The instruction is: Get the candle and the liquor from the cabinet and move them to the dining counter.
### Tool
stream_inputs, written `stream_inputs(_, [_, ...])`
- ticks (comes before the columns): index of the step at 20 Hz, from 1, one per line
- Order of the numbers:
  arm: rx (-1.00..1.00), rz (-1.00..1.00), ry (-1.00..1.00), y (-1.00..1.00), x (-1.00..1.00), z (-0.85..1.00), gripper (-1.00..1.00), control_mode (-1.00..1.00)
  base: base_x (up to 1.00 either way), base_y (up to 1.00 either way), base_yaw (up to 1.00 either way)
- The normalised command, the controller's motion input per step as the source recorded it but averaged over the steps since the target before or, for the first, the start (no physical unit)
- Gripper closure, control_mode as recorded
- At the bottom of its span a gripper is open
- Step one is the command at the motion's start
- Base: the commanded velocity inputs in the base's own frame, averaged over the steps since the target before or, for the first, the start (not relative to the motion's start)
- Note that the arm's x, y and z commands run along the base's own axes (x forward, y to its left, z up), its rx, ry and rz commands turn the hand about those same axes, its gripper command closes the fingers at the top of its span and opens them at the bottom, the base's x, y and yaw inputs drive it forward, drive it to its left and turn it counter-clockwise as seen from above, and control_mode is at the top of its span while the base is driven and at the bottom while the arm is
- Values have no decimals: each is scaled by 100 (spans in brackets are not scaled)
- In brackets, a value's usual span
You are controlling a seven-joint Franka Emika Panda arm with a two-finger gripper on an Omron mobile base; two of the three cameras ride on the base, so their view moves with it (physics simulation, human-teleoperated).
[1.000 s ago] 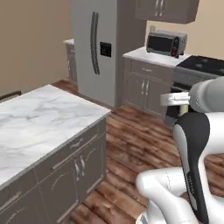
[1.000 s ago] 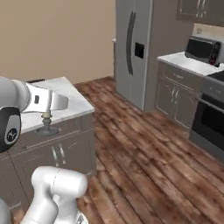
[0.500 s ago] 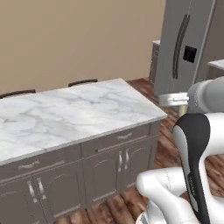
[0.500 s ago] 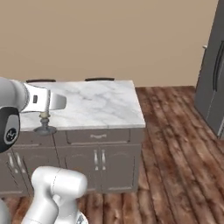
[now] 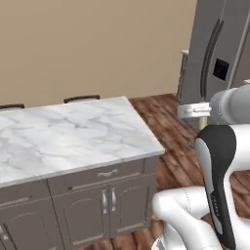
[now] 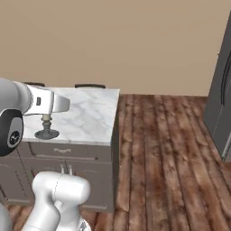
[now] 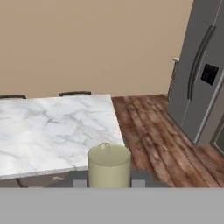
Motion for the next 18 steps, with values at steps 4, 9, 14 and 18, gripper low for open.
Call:
stream_inputs(4, [0, 0, 0, 0, 0, 0, 100, 100, 40, -100, 28])
stream_inputs(9, [0, 0, 0, 0, 0, 0, 100, 100, 35, -100, 27])
stream_inputs(14, [0, 0, 0, 0, 0, 0, 100, 100, 44, -100, 28])
stream_inputs(18, [0, 0, 0, 0, 0, 0, 100, 100, 59, -98, 37])
